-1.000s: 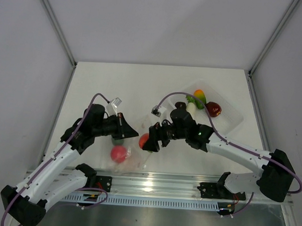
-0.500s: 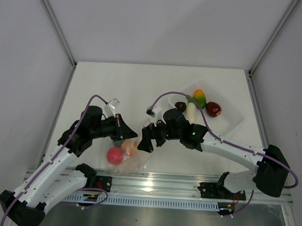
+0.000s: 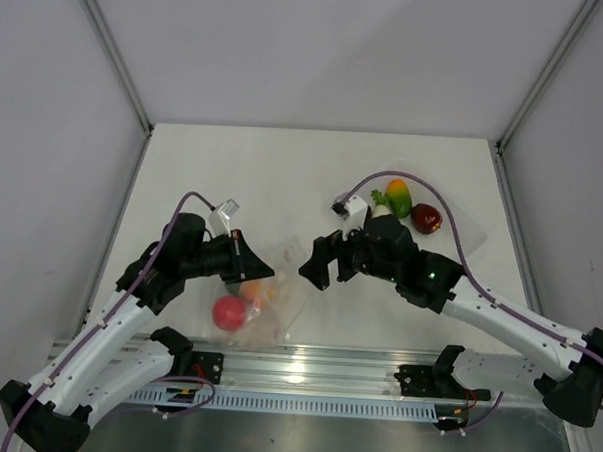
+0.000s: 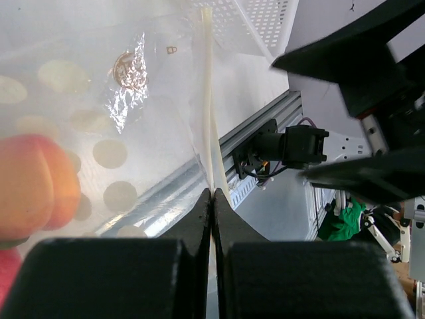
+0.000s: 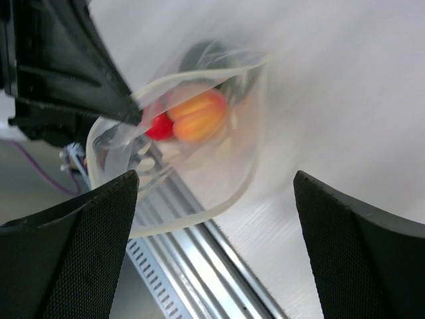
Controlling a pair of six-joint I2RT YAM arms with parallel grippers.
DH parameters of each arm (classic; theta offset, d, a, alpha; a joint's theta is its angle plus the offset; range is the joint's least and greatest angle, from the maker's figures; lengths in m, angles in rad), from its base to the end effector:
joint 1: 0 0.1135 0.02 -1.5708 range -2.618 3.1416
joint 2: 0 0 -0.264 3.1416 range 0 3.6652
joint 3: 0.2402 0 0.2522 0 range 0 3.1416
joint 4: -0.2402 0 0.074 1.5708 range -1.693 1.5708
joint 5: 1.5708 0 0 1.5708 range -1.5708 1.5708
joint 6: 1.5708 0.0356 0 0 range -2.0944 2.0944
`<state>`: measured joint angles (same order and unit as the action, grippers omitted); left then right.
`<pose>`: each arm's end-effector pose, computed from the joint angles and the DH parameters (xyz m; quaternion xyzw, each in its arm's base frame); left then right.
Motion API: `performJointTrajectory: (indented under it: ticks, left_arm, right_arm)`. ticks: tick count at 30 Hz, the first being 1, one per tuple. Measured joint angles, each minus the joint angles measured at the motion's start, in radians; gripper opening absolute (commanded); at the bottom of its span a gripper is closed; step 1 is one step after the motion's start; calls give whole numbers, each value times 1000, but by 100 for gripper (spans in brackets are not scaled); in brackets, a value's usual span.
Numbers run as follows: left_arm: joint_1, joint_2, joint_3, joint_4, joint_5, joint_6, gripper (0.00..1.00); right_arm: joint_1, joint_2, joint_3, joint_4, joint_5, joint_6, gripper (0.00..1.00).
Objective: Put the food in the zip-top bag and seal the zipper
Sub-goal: Pick up the fake fruit from the bin.
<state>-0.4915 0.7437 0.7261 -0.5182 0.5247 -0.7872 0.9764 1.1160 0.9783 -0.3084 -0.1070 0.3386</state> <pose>0.1342 -0.0921 0.2944 0.0033 0.8491 -0.4660 0.2489 0.1389 0.2122 0.3293 -0.2919 0.7933 0.3612 0.3938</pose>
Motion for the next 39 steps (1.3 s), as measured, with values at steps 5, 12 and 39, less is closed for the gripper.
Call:
performJointTrajectory:
  ticks: [5, 12, 39]
  left_arm:
    - [0, 1, -6, 1, 1, -1, 1]
    - [-2, 1, -6, 0, 2, -1, 1]
    - [-2, 16, -22, 10, 5, 2, 0]
  right_arm:
    - [-148, -63, 16, -39, 155, 31, 99]
    - [-488, 26, 22, -76, 260, 162, 99]
    - [-843, 637, 285, -155, 447, 407, 99]
